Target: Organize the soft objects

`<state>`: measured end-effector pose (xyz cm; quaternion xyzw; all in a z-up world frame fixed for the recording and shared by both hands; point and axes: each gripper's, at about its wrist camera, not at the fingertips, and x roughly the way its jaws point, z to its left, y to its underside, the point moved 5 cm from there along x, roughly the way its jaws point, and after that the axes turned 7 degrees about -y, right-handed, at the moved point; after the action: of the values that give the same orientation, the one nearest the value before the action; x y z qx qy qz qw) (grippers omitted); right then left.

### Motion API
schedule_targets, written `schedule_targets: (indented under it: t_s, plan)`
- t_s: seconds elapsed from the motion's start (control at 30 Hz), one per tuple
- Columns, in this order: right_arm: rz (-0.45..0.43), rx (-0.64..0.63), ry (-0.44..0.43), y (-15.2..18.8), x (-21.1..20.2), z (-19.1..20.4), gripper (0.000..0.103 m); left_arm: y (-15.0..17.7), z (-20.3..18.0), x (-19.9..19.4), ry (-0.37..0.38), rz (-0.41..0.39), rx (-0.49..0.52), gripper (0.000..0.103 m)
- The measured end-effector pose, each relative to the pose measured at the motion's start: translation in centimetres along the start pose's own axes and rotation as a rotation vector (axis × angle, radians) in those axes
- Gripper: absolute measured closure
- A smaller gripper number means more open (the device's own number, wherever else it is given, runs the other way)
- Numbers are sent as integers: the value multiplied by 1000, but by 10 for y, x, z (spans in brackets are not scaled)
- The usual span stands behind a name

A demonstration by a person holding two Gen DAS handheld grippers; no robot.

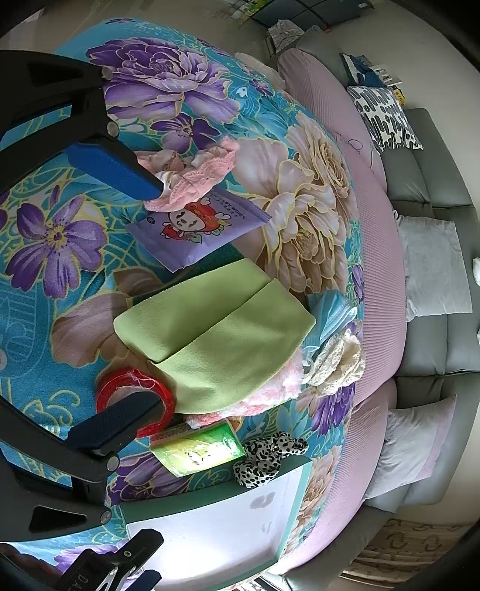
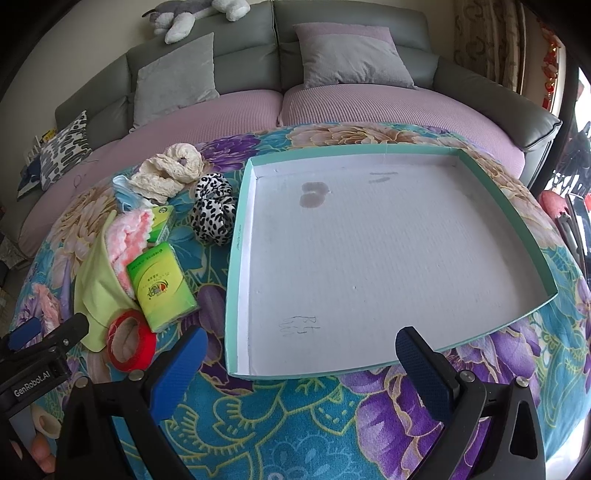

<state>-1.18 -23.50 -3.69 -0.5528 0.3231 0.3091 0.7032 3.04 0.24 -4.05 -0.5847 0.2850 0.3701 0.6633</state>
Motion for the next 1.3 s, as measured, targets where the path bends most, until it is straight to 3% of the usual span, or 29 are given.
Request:
schedule_targets:
  t_s: [1.3]
  plan:
    - [12,-1,4,3,2,0,0,1,1,-1,15,2,-8,0]
